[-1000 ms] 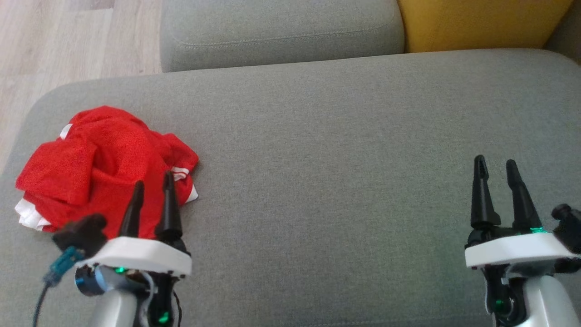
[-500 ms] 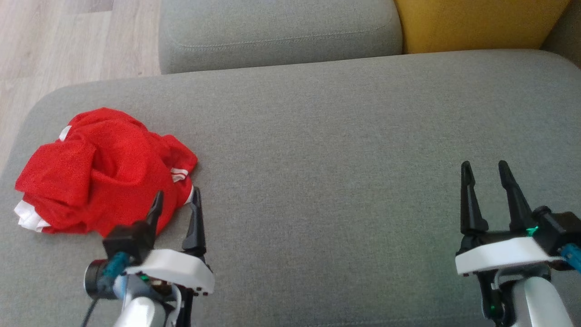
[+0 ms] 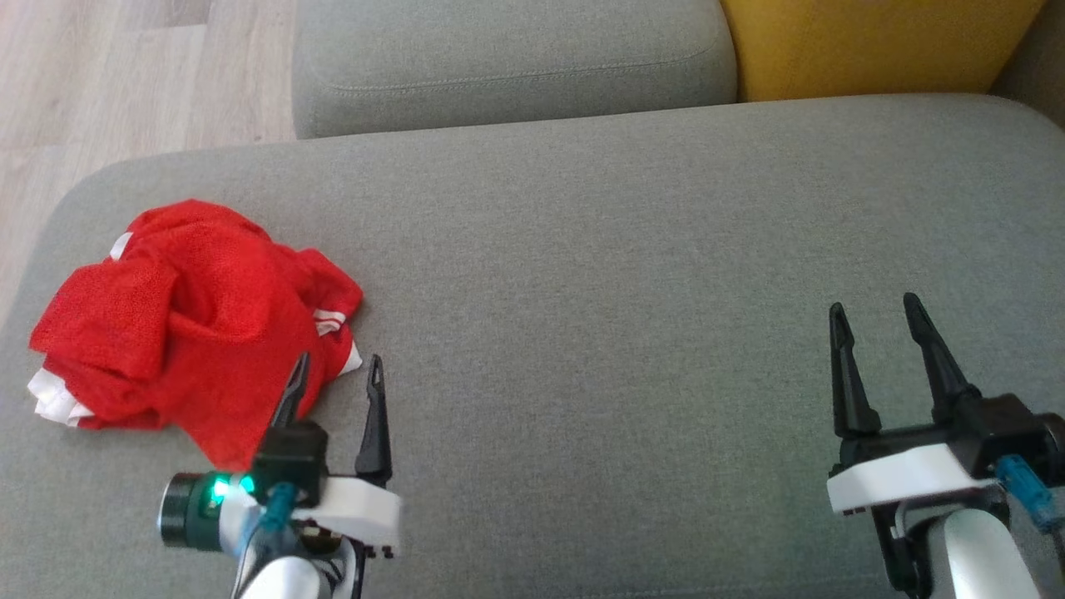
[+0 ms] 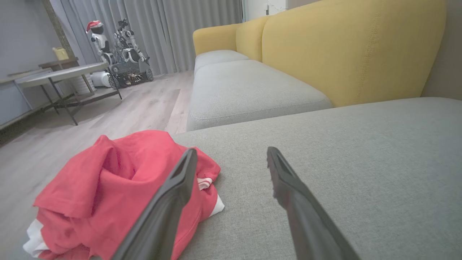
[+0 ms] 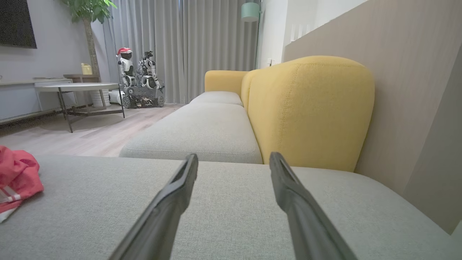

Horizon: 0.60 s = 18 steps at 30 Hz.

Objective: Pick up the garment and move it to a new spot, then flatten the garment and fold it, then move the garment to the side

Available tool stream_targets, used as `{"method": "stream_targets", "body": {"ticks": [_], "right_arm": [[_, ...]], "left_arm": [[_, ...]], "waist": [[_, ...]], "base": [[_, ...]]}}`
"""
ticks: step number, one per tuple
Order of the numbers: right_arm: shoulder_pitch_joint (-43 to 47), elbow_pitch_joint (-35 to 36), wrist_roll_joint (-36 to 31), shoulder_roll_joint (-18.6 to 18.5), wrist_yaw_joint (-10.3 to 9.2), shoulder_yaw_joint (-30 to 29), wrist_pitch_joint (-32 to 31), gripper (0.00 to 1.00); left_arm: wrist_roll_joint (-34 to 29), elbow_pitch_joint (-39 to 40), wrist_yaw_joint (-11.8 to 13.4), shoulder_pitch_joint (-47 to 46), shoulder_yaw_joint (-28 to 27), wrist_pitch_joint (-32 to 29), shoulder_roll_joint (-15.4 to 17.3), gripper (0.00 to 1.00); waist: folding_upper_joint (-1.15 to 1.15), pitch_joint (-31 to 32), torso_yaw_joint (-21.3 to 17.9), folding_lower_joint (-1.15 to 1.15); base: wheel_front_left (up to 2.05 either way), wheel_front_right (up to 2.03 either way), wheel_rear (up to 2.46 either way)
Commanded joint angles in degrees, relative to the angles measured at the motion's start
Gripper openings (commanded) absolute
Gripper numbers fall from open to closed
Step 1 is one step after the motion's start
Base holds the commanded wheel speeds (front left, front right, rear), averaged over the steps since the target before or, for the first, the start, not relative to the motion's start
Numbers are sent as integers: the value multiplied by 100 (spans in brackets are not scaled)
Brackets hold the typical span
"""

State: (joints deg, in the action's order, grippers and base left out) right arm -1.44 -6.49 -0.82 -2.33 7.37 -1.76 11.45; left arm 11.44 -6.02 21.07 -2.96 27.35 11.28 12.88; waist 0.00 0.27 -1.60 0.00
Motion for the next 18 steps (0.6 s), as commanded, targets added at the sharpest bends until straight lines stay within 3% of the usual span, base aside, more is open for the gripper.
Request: {"method": "stream_targets", "body": {"ticks": [1, 5, 9, 18], "right_arm": [[-88, 223, -172, -49, 11, 151, 86, 100], [-72, 179, 11, -50, 11, 175, 154, 100], [-51, 88, 211, -51, 11, 225, 204, 100], [-86, -424, 1268, -54, 12, 404, 353, 100]], "left_arm": [[-267, 142, 128, -400, -81, 106, 189, 100], [-448, 125, 359, -424, 55, 173, 218, 100], [-256, 249, 368, -370, -27, 223, 127, 100], [-66, 306, -171, -30, -561, 372, -238, 100]], "waist": [[0, 2, 0, 0], [0, 7, -1, 0], [0, 9, 5, 0], [0, 27, 10, 0]], "base": [[0, 0, 0], [0, 0, 0], [0, 0, 0], [0, 0, 0]]}}
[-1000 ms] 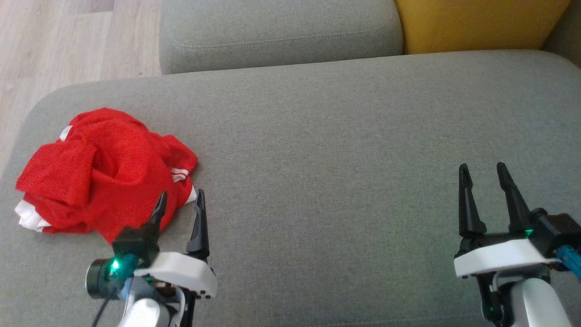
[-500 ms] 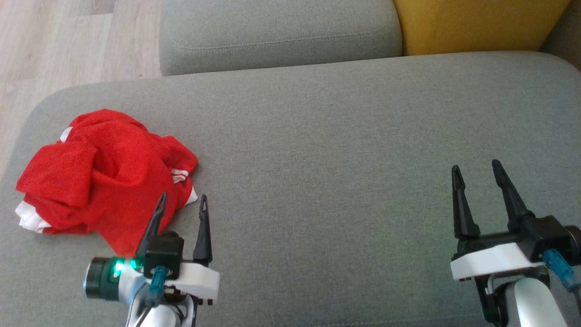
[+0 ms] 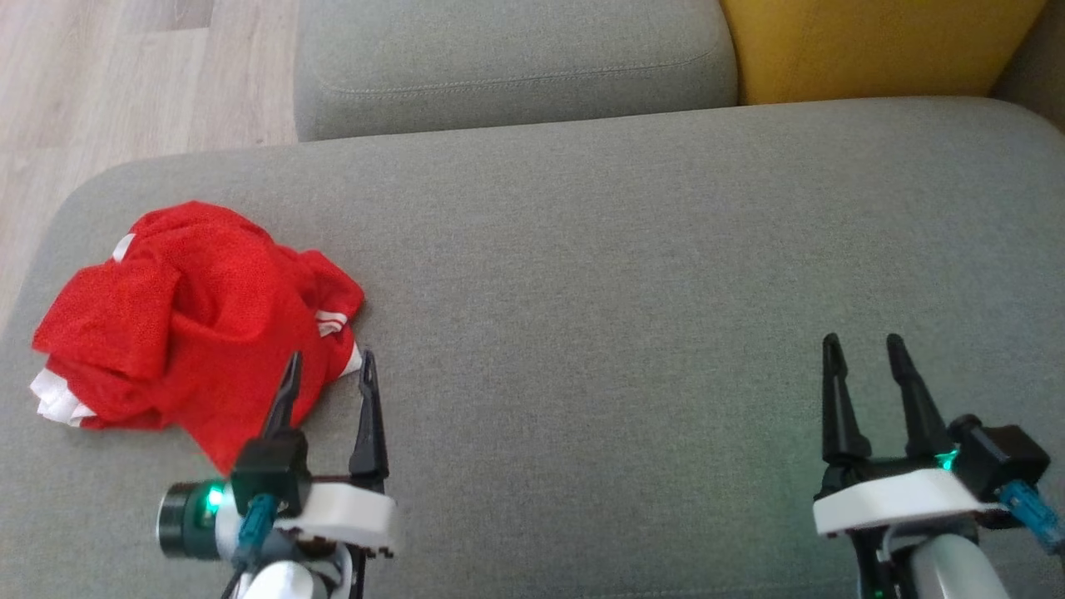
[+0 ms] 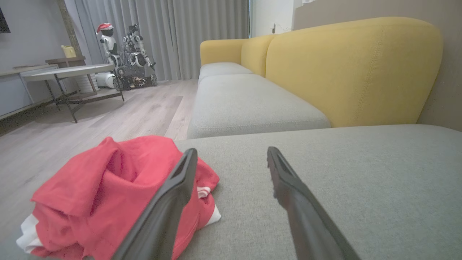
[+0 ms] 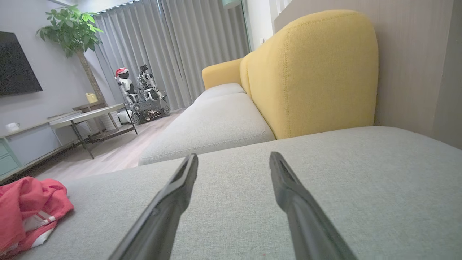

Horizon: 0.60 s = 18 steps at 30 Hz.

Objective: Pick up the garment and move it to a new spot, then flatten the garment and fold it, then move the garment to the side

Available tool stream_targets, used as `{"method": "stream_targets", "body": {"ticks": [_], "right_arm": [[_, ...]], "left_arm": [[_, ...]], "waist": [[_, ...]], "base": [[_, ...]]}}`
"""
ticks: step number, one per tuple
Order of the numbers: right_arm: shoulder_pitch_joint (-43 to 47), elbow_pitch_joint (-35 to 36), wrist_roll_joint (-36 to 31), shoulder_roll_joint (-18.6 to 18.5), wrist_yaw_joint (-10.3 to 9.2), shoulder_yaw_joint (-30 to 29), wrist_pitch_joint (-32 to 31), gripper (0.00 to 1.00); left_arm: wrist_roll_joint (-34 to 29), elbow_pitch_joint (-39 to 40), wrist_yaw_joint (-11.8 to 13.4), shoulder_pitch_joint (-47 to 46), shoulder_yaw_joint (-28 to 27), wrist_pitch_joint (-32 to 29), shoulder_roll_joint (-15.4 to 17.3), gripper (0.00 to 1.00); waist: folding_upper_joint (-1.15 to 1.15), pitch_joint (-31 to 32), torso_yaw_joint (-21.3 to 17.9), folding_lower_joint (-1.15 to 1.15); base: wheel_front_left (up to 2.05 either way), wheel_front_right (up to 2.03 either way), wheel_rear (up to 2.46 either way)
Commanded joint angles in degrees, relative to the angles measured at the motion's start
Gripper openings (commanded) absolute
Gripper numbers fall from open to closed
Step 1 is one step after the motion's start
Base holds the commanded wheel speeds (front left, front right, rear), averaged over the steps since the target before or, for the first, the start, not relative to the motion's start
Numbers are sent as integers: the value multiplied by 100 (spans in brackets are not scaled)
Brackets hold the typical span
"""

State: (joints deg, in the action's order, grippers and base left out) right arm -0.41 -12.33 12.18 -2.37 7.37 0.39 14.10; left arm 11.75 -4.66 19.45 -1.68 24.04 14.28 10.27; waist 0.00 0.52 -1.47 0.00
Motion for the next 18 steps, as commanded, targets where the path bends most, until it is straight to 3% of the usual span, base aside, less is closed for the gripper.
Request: {"method": "stream_targets", "body": {"ticks": [1, 9, 18], "right_arm": [[-202, 119, 78, -51, 12, 216, 88, 100], [-274, -97, 574, -51, 12, 329, 79, 100], [-282, -136, 598, -51, 12, 338, 82, 100]], "left_arm": [[-76, 125, -106, -119, -299, 72, -28, 100], [30, -289, -796, 26, -794, 72, -426, 100], [-217, -416, -1112, 53, -1121, 72, -634, 100]], "waist": [[0, 5, -4, 0], [0, 17, -5, 0], [0, 45, -1, 0]], "base": [[0, 0, 0], [0, 0, 0], [0, 0, 0]]}}
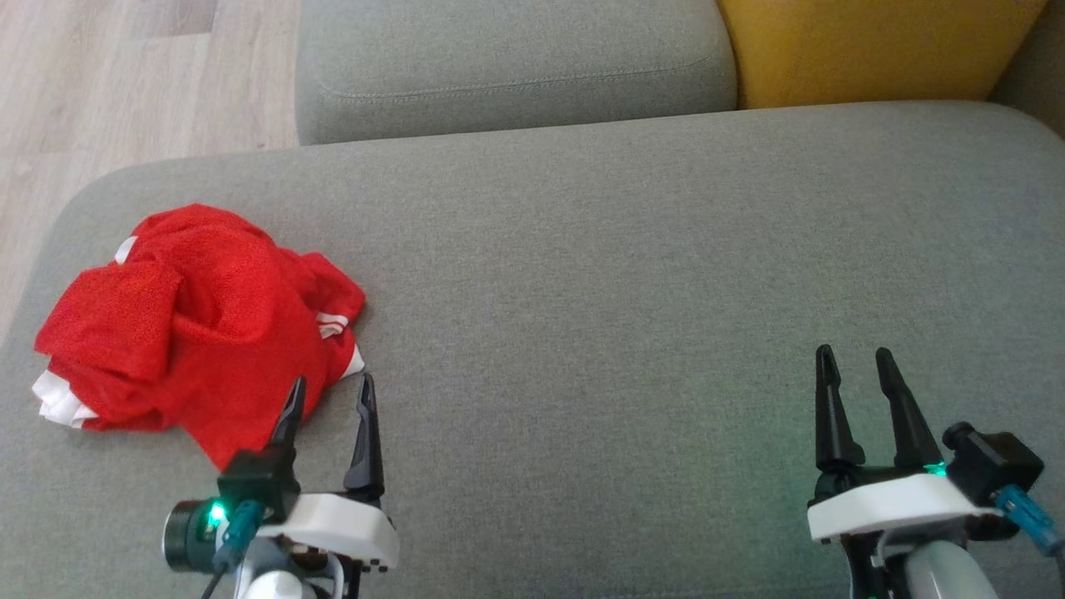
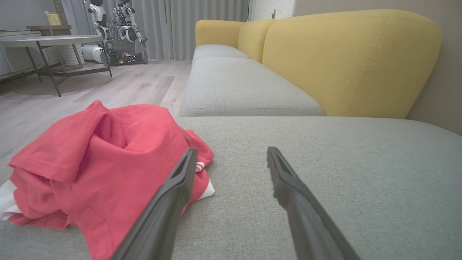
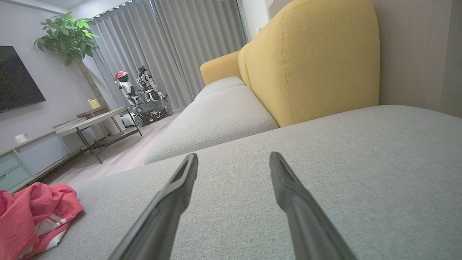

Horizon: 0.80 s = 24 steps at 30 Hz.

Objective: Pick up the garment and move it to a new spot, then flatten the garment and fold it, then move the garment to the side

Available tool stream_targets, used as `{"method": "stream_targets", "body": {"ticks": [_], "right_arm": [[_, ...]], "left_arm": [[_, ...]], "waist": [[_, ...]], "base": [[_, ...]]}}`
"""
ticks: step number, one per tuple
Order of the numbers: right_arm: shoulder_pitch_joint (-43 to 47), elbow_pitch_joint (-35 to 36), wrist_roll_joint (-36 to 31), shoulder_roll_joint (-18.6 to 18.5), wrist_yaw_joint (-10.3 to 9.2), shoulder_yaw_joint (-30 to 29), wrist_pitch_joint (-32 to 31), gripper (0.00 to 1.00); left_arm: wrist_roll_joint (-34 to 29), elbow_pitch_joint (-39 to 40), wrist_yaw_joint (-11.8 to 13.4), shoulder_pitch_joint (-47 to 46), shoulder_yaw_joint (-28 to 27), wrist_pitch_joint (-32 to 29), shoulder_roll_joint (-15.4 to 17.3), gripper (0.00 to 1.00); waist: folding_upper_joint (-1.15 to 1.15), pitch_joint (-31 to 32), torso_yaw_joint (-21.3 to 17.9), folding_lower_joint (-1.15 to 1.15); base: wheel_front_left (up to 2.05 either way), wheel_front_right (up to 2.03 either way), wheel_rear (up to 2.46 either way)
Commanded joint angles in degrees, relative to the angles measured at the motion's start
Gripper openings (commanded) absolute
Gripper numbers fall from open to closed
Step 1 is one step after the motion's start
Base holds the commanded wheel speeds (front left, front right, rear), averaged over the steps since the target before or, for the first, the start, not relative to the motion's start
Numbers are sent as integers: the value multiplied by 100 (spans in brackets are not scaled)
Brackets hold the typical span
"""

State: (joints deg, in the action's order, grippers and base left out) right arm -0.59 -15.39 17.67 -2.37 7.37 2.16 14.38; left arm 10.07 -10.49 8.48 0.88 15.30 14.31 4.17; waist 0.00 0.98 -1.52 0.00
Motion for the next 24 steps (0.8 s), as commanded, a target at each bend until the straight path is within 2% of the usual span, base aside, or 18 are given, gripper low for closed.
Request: {"method": "stream_targets", "body": {"ticks": [1, 8, 14, 15, 24], "right_arm": [[-266, 168, 50, -51, 12, 162, 55, 100], [-241, 186, 58, -51, 12, 230, 58, 100], [-181, 166, 17, -51, 12, 505, 60, 100], [-181, 166, 17, -51, 12, 505, 60, 100], [-142, 165, 45, -51, 12, 620, 61, 100]], "left_arm": [[-71, 164, -36, -204, -268, 69, -39, 100], [-195, 142, -120, -243, -364, 69, -99, 100], [-266, 124, -118, -253, -515, 69, -118, 100], [-266, 124, -118, -253, -515, 69, -118, 100], [-319, 137, -114, -210, -718, 69, -125, 100]], "waist": [[0, -2, 9, 0], [0, -22, 233, 0], [0, -26, 724, 0], [0, -26, 724, 0], [0, 23, 1513, 0]], "base": [[0, 0, 0], [0, 0, 0], [0, 0, 0], [0, 0, 0], [0, 0, 0]]}}
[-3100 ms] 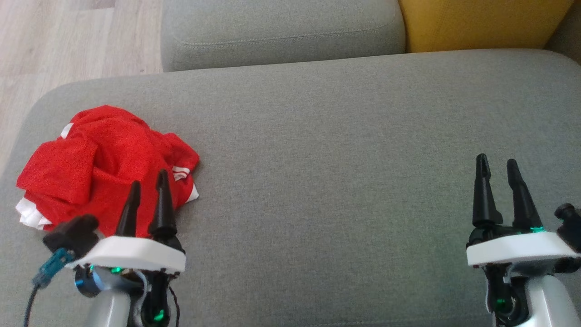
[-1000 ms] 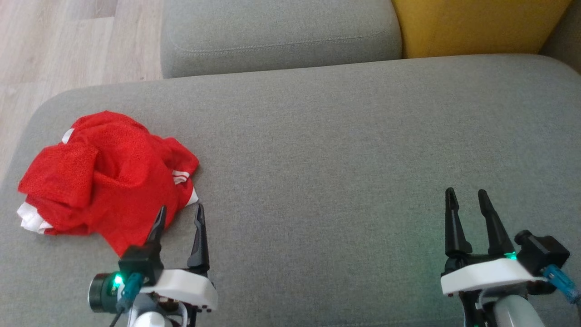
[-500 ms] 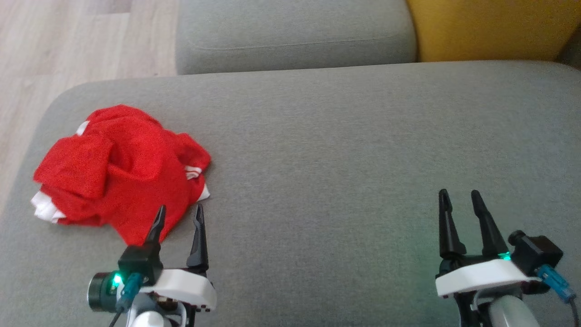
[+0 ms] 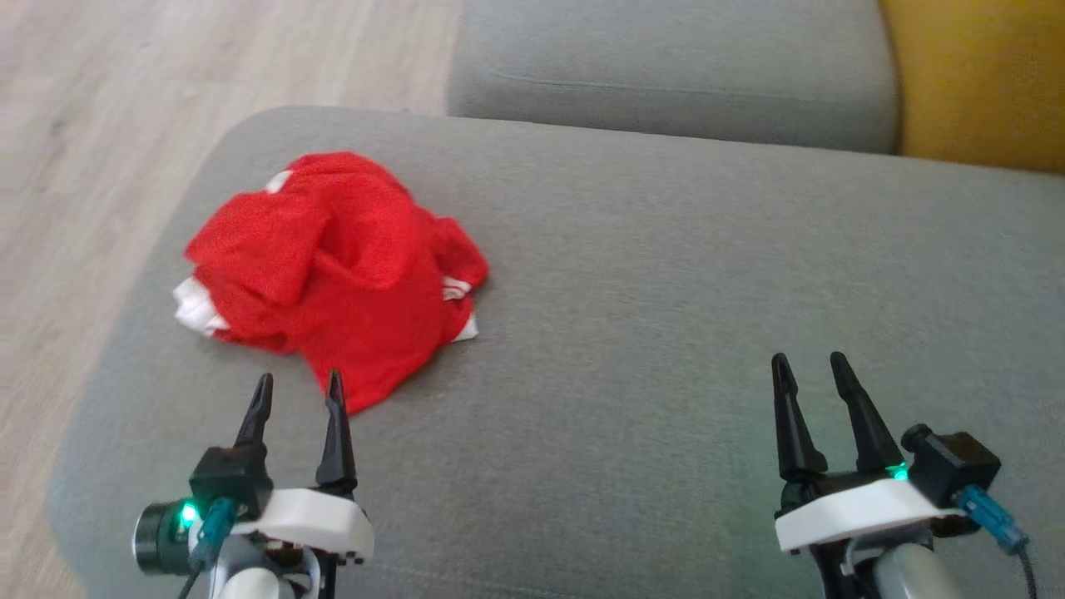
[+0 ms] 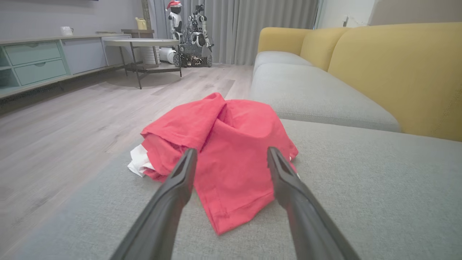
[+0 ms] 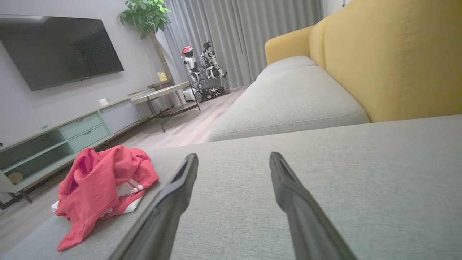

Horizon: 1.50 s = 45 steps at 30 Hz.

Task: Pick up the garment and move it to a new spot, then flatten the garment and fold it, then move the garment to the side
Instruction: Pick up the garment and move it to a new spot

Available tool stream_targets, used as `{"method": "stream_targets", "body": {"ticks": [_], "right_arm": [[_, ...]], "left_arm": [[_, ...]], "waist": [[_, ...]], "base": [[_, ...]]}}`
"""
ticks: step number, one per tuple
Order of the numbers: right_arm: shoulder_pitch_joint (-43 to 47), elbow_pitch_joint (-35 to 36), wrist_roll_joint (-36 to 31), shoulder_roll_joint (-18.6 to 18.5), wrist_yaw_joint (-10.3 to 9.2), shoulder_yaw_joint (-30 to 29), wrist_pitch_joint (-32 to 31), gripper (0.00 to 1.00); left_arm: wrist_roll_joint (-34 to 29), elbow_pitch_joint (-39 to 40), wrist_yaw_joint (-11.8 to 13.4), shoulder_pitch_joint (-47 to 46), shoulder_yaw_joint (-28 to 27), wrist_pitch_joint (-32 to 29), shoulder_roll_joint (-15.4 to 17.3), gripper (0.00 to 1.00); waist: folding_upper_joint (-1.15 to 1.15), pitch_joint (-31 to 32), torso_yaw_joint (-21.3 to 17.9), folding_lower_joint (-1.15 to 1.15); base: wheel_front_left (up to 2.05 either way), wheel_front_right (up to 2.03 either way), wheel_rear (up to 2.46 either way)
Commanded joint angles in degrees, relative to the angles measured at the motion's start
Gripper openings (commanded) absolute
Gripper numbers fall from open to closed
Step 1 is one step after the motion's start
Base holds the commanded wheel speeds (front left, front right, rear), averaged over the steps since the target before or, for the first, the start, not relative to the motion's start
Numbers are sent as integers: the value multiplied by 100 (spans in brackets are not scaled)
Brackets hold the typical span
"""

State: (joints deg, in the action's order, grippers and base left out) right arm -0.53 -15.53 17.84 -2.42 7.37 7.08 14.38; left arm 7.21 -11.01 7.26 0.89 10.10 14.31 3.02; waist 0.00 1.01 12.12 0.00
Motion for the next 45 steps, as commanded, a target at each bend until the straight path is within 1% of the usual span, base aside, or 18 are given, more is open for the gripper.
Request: {"method": "stream_targets", "body": {"ticks": [1, 7, 12, 19, 26, 29, 32, 37, 41, 43, 45], "right_arm": [[-142, 180, 34, -45, 12, 128, 61, 100], [-120, 179, 75, -45, 12, 156, 62, 100], [-96, 163, 138, -45, 12, 220, 62, 100], [-103, 160, 185, -45, 12, 280, 62, 100], [-145, 137, 182, -45, 12, 326, 62, 100], [-205, 163, 144, -45, 12, 295, 62, 100], [-294, 204, 35, -45, 12, 253, 62, 100], [-435, 297, -132, -45, 12, 158, 7, 100], [-578, 431, -273, -45, 12, 43, -56, 100], [-647, 492, -315, -45, 12, -7, -74, 100], [-707, 540, -328, -45, 12, -35, -79, 100]], "left_arm": [[-37, 190, 9, -204, -218, 69, -10, 100], [-92, 205, 60, -151, -321, 69, -12, 100], [-94, 220, 36, -75, -369, 69, -13, 100], [71, 199, -24, -60, -441, 69, -13, 100], [106, 198, 31, -235, -630, 69, -13, 100], [43, 198, -117, -368, -673, 69, 41, 100], [130, 133, -231, -648, -866, 69, 122, 100], [263, -206, -441, -1180, -1066, 64, 365, 100], [442, -711, -782, -1909, -1107, -228, 680, 100], [560, -959, -997, -2275, -1095, -478, 830, 100], [663, -1209, -1151, -2616, -1070, -743, 981, 100]], "waist": [[0, 29, 234, 0], [0, 34, 691, 0], [0, 61, 915, 0], [0, 22, 941, 0], [0, -100, 764, 0], [0, -220, 670, 0], [0, -385, 529, 0], [0, -687, 296, 0], [0, -1015, 34, 0], [0, -1165, -96, 0], [0, -1298, -226, 0]], "base": [[0, 0, 0], [0, 0, 0], [0, 0, 0], [0, 0, 0], [0, 0, 0], [0, 0, 0], [0, 0, 0], [0, 0, 0], [0, 0, 0], [0, 0, 0], [0, 0, 0]]}}
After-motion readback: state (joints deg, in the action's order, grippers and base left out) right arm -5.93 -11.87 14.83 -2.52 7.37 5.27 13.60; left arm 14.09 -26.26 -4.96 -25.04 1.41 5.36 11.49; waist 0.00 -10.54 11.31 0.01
